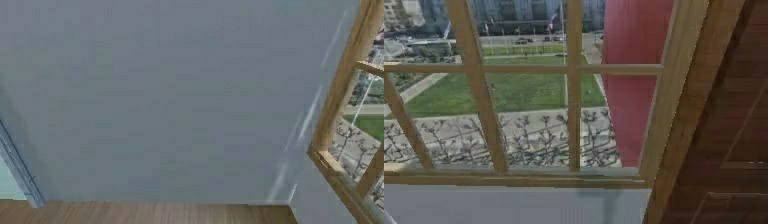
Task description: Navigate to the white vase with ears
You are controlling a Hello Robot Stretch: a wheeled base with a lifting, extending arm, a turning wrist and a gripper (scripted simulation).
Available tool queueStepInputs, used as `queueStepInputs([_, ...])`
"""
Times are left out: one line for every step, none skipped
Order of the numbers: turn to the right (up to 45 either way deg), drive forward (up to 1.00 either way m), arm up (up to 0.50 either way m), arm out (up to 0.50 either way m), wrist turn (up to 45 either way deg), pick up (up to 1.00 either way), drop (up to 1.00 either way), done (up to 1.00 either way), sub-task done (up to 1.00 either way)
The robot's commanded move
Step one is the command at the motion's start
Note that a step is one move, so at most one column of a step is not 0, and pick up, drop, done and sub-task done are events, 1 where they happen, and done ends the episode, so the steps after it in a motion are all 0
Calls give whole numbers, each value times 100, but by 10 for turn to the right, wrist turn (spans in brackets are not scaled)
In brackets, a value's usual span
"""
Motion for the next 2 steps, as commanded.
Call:
queueStepInputs([-450, 0, 0, 0, 0, 0, 0, 0, 0])
queueStepInputs([-450, 0, 0, 0, 0, 0, 0, 0, 0])
